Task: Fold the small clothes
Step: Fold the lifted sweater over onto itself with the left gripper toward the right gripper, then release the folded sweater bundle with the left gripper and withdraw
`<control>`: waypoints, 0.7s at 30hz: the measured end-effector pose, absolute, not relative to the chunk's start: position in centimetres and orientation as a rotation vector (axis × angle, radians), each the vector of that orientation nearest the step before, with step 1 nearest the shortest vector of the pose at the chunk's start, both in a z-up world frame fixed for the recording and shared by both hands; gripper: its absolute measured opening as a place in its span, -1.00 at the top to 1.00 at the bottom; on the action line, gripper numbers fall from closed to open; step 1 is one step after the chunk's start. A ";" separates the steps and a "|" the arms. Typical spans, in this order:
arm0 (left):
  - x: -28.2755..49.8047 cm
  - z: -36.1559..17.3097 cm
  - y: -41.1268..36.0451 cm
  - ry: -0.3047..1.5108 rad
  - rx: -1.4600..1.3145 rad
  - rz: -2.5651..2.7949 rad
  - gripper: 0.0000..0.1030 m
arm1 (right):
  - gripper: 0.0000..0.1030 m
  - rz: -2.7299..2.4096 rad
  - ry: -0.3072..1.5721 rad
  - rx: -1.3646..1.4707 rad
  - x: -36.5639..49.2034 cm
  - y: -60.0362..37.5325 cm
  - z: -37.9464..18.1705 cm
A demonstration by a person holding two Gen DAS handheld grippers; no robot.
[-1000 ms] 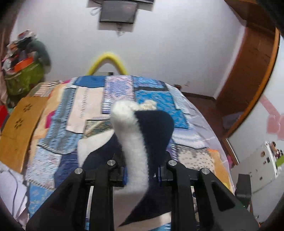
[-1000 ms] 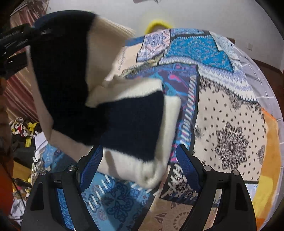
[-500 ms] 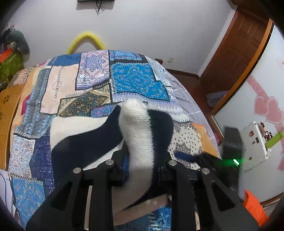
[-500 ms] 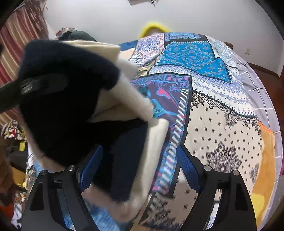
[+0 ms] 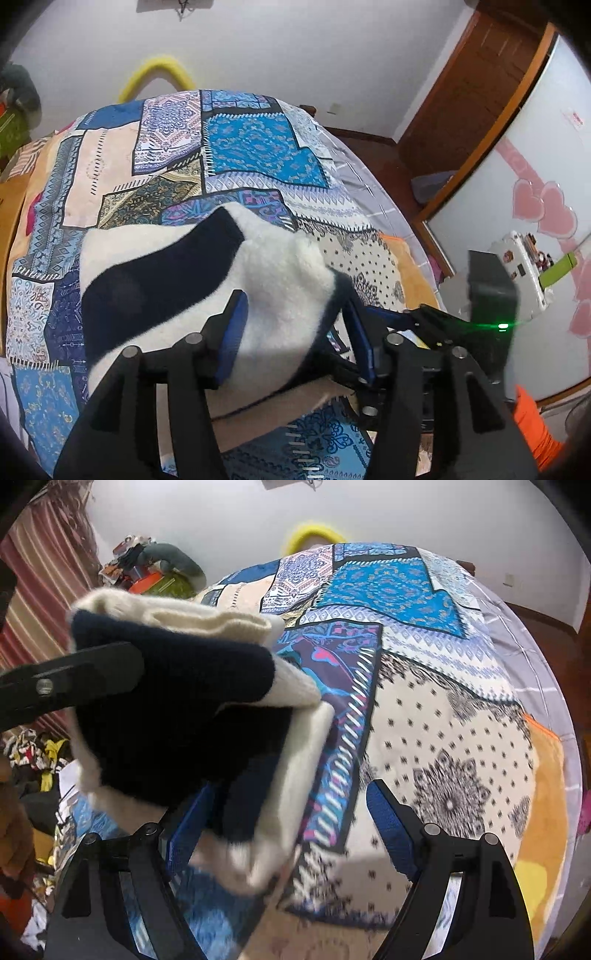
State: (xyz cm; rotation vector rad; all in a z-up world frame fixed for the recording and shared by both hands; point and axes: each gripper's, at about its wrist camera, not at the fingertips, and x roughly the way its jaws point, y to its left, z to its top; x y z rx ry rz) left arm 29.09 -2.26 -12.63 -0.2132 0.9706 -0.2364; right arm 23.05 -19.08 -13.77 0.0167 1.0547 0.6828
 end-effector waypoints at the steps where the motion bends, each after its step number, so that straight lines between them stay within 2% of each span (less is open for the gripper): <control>1: 28.9 -12.8 -2.5 0.976 -0.208 -0.241 -0.04 | -0.60 0.681 1.055 0.027 22.6 -19.6 -13.6; 16: 25.5 -12.7 -2.5 0.973 -0.138 -0.224 -0.14 | -0.60 0.562 0.968 0.086 21.5 -24.8 -10.7; 21: 24.2 -10.8 0.7 0.921 -0.159 -0.164 -0.37 | -0.60 0.583 0.954 0.118 21.5 -24.6 -9.6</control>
